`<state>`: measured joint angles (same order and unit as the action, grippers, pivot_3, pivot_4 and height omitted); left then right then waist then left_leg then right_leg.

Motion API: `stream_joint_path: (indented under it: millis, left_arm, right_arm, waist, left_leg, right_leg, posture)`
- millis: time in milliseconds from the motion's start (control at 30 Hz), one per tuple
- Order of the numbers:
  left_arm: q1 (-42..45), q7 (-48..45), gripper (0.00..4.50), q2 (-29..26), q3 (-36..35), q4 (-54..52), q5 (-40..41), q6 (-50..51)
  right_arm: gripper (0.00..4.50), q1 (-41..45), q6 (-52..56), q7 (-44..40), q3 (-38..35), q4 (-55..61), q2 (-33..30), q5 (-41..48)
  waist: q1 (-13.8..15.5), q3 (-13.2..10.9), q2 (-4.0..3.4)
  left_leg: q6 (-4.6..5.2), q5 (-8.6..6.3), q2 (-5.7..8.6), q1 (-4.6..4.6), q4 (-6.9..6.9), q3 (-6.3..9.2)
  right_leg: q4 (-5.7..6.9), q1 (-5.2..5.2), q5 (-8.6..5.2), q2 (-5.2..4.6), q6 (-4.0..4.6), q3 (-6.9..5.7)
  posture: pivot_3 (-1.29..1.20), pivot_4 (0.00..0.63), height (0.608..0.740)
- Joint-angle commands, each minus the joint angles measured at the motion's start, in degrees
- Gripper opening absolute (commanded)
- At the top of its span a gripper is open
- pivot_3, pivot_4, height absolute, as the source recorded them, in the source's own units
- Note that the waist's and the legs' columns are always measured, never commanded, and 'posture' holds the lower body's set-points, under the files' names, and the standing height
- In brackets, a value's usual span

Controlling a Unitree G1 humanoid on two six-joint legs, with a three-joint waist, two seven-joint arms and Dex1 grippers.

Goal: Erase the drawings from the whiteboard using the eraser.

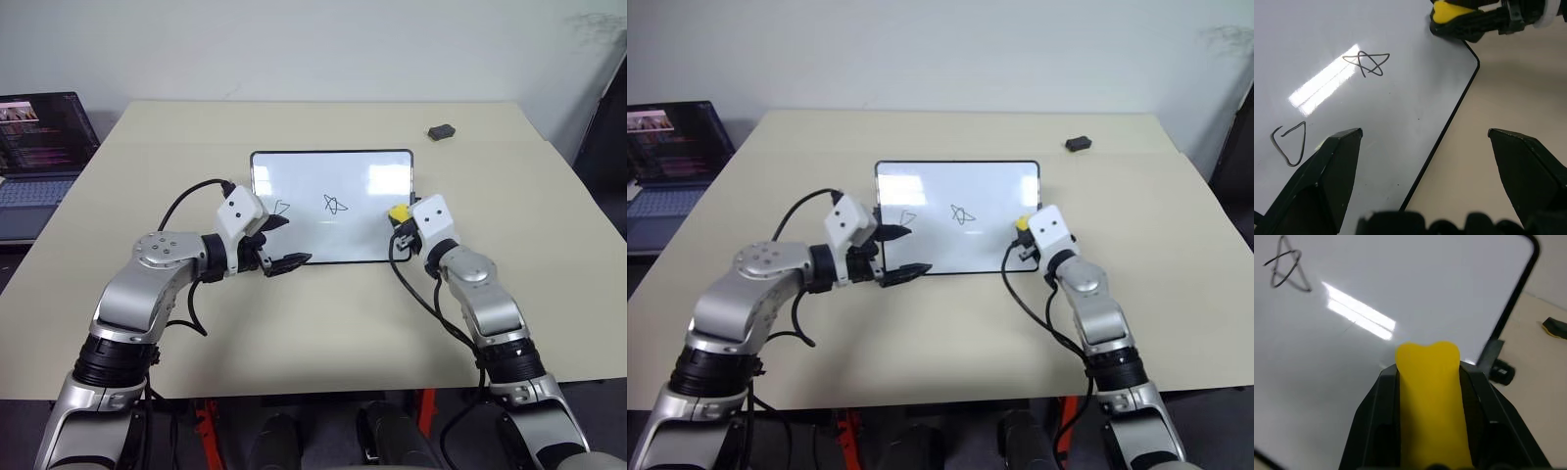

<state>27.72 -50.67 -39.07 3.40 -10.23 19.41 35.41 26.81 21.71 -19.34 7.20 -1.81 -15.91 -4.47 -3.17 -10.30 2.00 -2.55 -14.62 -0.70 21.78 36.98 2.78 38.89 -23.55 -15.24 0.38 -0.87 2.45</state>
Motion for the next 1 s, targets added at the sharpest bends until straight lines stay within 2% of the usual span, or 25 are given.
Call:
stream_joint_path:
  millis: [33, 200, 333, 467, 633, 1000]
  left_arm:
    - [0.9, 0.0, 4.5, 0.0, -0.8, -1.5, 0.5, -0.5]
    - [0.9, 0.0, 4.5, 0.1, -0.7, -1.4, 0.4, -0.6]
    - [0.6, 0.1, 4.5, 0.1, -0.8, -1.6, 0.4, -0.6]
    - [0.0, 1.1, 4.5, 0.0, -1.7, -1.9, 0.5, -0.1]
    - [-0.9, 2.1, 4.5, -0.3, -2.6, -2.1, 0.6, 0.3]
    - [-3.7, 7.6, 4.5, -0.4, -5.9, -4.8, 0.7, 3.9]
  right_arm:
    - [1.24, -1.2, 2.9, -2.3, 2.3, 1.1, -1.5, -1.1]
    - [1.24, -0.2, 2.1, -2.5, 2.6, 2.5, -2.5, -1.8]
    - [1.24, 1.8, 0.5, -2.2, -0.4, 4.0, -0.8, 1.4]
    - [1.23, 1.5, 2.0, -6.9, -1.3, 8.5, 0.4, 7.4]
    - [1.23, -0.1, 0.3, -8.0, -0.9, 9.5, -0.1, 7.8]
    - [1.23, -1.1, -18.1, -7.4, 0.5, 4.9, 1.1, 5.7]
  waist:
    - [0.0, 0.0, 0.0]
    - [0.0, 0.0, 0.01]
    - [0.0, 0.0, 0.0]
    - [0.0, 0.0, -0.01]
    - [0.2, 0.0, -0.01]
    - [0.3, 0.0, -0.03]
  left_leg:
    - [0.0, 0.0, 0.0, -0.02, 0.0, 0.0]
    - [0.0, 0.01, 0.01, -0.03, 0.03, 0.0]
    - [0.0, 0.01, 0.0, -0.02, 0.02, 0.0]
    - [0.0, 0.0, 0.01, 0.07, -0.01, 0.03]
    - [-0.01, -0.01, 0.01, 0.1, -0.04, 0.08]
    - [-0.01, -0.01, -0.01, 0.07, -0.03, 0.06]
  right_leg:
    - [0.0, 0.02, 0.0, 0.0, 0.0, 0.0]
    - [0.0, 0.04, 0.0, 0.02, -0.01, -0.01]
    - [0.0, 0.03, 0.0, 0.02, -0.01, 0.0]
    - [-0.04, -0.02, 0.01, 0.02, 0.02, -0.03]
    - [-0.09, -0.02, 0.02, 0.0, 0.04, -0.08]
    - [-0.04, -0.03, 0.0, -0.02, 0.0, -0.07]
  posture:
    - [0.0, 0.15, 0.74]
    - [0.0, 0.15, 0.74]
    - [0.0, 0.15, 0.74]
    - [0.0, 0.15, 0.74]
    - [0.0, 0.15, 0.74]
    - [0.0, 0.15, 0.74]
